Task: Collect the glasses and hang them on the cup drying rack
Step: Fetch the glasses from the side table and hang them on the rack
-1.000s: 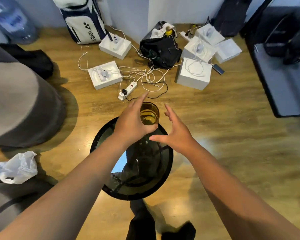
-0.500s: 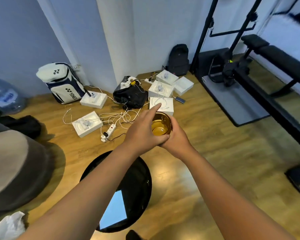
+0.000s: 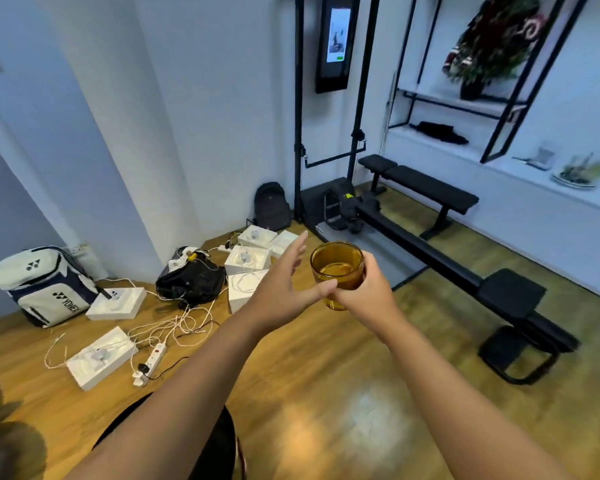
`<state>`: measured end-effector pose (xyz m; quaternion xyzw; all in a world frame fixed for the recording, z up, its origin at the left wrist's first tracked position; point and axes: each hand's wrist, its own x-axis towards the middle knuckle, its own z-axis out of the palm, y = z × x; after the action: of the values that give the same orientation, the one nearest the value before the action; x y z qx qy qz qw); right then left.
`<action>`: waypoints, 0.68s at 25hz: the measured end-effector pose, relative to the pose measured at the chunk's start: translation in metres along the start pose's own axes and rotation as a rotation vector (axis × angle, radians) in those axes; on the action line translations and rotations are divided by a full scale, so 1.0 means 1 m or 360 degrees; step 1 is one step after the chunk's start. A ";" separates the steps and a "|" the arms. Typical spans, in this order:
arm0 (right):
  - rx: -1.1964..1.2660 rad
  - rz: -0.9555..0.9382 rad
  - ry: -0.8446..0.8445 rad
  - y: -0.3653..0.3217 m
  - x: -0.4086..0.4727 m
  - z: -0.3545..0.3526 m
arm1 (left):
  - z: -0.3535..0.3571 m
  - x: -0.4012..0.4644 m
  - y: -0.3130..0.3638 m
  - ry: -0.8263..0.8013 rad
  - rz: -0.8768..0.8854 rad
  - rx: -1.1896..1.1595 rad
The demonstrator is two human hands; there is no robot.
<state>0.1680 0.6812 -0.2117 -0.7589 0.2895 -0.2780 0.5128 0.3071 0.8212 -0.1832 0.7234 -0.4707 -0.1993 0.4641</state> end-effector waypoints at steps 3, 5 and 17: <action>-0.0013 -0.0025 0.0140 -0.012 -0.020 -0.068 | 0.035 0.015 0.043 0.0004 0.0105 0.0028; -0.0016 -0.0030 0.0227 -0.015 -0.035 -0.118 | 0.063 0.021 0.074 -0.0052 0.0195 0.0048; -0.0061 0.0036 0.0910 0.002 -0.066 -0.341 | 0.238 0.110 0.222 -0.0260 0.0501 -0.0150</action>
<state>-0.1224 0.5179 -0.1127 -0.6560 0.4360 -0.4694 0.3990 0.0764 0.5827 -0.0927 0.5996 -0.6044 -0.2043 0.4831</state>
